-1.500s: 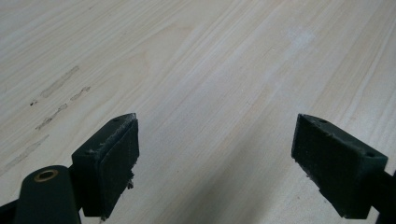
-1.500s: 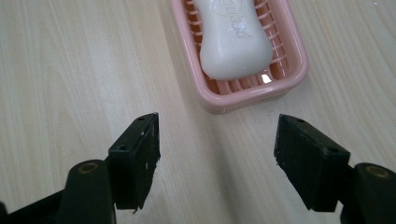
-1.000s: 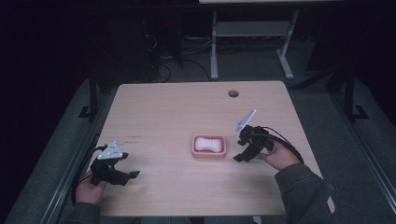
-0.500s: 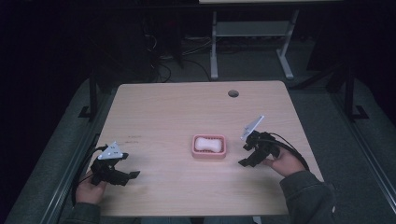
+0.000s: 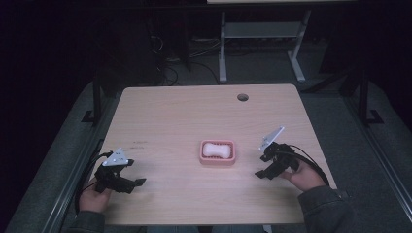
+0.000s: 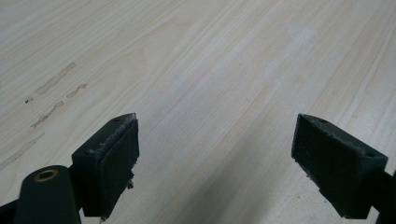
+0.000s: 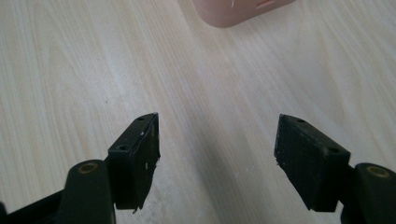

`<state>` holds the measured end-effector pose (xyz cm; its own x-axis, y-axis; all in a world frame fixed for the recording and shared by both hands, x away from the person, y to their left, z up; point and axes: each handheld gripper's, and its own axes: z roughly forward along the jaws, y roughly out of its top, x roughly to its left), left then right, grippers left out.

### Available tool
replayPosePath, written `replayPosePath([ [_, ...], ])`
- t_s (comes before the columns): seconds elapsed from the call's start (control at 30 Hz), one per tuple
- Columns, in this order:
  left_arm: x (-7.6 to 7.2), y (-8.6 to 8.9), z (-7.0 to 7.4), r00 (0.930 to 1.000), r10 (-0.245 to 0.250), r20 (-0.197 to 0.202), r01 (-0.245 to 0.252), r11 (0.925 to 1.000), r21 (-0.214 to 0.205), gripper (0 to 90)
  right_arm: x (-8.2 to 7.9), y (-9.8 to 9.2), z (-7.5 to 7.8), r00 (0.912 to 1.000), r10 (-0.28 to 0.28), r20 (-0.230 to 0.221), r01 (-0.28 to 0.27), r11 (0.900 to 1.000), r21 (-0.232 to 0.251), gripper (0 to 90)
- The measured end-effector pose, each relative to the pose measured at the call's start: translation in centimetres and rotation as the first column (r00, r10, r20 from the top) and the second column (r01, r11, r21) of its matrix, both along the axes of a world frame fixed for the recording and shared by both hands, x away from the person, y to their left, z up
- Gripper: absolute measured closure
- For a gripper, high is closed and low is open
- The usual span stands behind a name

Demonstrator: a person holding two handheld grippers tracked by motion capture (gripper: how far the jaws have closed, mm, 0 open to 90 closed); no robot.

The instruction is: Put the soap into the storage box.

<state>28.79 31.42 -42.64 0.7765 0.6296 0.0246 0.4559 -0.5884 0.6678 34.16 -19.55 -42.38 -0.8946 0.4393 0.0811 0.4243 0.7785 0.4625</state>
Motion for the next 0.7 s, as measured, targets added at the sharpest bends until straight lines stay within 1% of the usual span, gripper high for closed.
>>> replayPosePath([
  [0.27, 0.0, -0.1, -0.1, 1.0, -0.003, -0.001, 0.003, 1.0, 0.004, 14.9, -1.0, -1.0, -0.3, 0.9998, -0.016, 0.014, 0.016, 0.9999, 0.001, 30.8],
  [0.53, 0.0, 0.0, 0.0, 1.0, -0.001, -0.002, 0.001, 1.0, 0.004, 14.9, -1.9, -1.9, -0.6, 0.9993, -0.036, 0.009, 0.035, 0.9993, 0.008, 31.2],
  [0.7, 0.0, 0.0, -0.1, 1.0, -0.004, -0.005, 0.004, 0.9999, 0.011, 14.9, -2.4, -2.6, -0.9, 0.9988, -0.046, 0.016, 0.046, 0.9989, 0.015, 31.2],
])
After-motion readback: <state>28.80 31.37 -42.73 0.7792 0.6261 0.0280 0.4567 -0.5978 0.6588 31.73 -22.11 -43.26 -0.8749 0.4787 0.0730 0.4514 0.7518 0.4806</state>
